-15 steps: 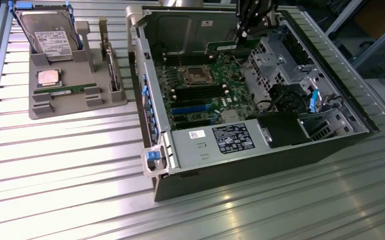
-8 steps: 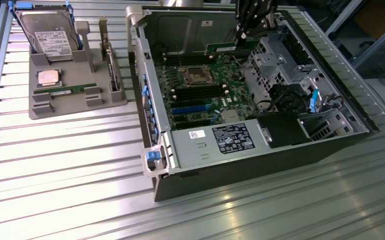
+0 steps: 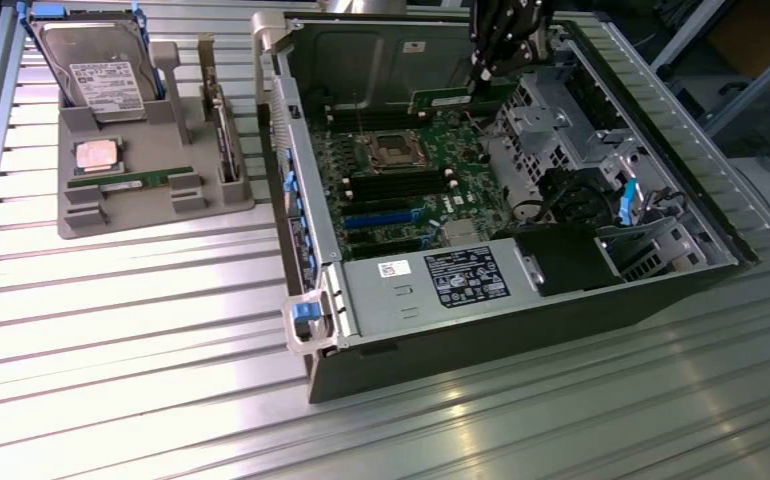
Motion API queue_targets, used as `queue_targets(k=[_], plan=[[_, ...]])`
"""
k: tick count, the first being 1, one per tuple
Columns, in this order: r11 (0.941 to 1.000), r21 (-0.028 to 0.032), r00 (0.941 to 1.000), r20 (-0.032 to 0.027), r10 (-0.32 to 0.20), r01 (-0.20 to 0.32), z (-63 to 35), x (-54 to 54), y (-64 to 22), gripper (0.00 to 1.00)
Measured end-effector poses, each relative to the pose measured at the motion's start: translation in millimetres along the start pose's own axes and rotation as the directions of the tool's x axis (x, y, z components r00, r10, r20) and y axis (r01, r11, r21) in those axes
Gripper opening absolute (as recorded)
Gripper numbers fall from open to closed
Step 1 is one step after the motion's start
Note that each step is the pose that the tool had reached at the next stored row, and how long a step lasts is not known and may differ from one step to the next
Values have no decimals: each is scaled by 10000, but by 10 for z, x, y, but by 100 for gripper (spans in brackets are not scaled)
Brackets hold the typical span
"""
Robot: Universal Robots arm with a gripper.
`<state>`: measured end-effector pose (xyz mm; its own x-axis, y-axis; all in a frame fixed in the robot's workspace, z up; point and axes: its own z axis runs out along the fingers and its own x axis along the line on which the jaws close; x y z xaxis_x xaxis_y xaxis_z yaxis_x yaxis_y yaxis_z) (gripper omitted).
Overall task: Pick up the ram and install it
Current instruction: 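Insert the ram into the slot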
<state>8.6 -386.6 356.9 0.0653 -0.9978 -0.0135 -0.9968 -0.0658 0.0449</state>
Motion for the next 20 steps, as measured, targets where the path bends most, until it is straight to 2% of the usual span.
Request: queue_targets(k=[20], plan=[[10000, 0, 10000, 0, 0, 0, 149, 2, -7, 12]])
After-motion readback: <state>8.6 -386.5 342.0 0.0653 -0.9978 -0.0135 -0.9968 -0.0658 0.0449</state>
